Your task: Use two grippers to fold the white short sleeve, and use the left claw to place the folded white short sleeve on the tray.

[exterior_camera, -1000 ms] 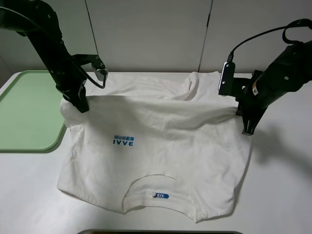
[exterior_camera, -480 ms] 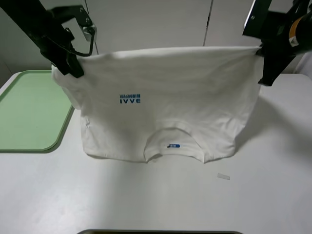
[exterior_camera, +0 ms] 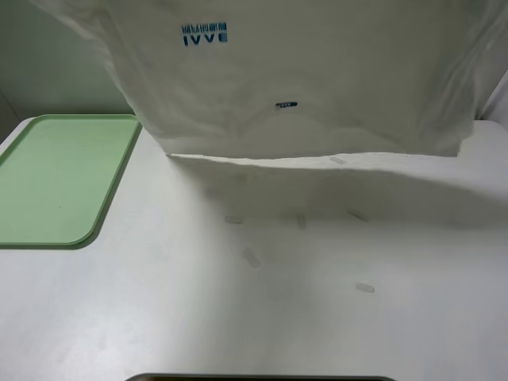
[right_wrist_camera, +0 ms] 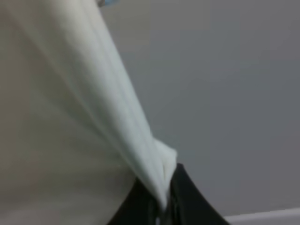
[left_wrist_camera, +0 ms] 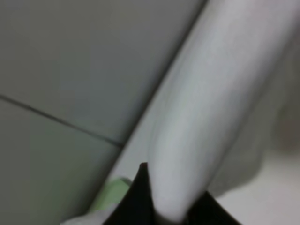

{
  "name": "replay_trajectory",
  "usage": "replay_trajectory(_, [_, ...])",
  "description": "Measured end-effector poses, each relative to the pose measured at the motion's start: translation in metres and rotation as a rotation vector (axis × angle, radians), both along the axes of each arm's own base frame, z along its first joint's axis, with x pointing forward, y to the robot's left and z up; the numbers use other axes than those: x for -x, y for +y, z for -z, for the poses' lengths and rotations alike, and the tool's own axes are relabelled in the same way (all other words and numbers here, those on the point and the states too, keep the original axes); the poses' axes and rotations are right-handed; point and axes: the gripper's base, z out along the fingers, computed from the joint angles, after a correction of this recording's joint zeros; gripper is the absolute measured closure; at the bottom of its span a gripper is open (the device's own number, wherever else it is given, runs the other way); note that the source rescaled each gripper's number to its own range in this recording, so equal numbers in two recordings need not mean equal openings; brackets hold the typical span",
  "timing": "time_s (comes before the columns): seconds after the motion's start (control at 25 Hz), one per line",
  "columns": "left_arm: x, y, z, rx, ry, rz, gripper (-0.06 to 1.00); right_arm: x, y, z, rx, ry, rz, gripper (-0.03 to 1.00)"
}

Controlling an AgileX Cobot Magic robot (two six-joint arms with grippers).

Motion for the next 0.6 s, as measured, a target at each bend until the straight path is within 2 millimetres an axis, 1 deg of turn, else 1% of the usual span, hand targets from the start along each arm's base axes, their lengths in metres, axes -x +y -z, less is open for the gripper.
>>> replay_trajectory(0.04, [0.015, 0.001, -0.019, 0.018, -0.068, 0.005, 0.92, 0.005, -0.001, -0.012, 0.003, -0.040, -0.002, 0.97])
replay_trajectory(0.08, [0.018, 0.000, -0.023, 0.022, -0.083, 0.008, 0.92, 0.011, -0.003, -0.025, 0.009, -0.084, -0.007, 0.97])
replay_trajectory(0.12, [0.035, -0.003, -0.039, 0.036, -0.144, 0.029, 0.92, 0.017, -0.005, -0.035, 0.015, -0.119, -0.010, 0.97])
replay_trajectory(0.16, [0.040, -0.004, -0.044, 0.040, -0.160, 0.038, 0.92, 0.020, -0.005, -0.041, 0.022, -0.139, -0.012, 0.97])
replay_trajectory(0.2, [0.049, -0.006, -0.051, 0.046, -0.186, 0.056, 0.92, 0.034, -0.008, -0.063, 0.047, -0.214, -0.021, 0.97])
replay_trajectory(0.24, [0.062, -0.010, -0.061, 0.046, -0.226, 0.086, 0.92, 0.053, -0.014, -0.088, 0.097, -0.301, -0.026, 0.97])
replay_trajectory(0.32, [0.080, -0.013, -0.073, 0.036, -0.283, 0.126, 0.92, 0.068, -0.017, -0.102, 0.140, -0.355, -0.030, 0.97])
replay_trajectory(0.44, [0.098, -0.011, -0.085, 0.020, -0.343, 0.145, 0.92, 0.081, -0.020, -0.111, 0.150, -0.392, -0.039, 0.97])
replay_trajectory(0.48, [0.099, -0.009, -0.086, -0.008, -0.357, 0.138, 0.92, 0.081, -0.019, -0.111, 0.140, -0.386, -0.043, 0.97])
replay_trajectory(0.56, [0.092, -0.007, -0.081, -0.060, -0.352, 0.116, 0.92, 0.075, -0.017, -0.106, 0.125, -0.351, -0.049, 0.97])
replay_trajectory(0.6, [0.084, -0.007, -0.075, -0.093, -0.332, 0.107, 0.92, 0.067, -0.015, -0.099, 0.118, -0.311, -0.052, 0.97])
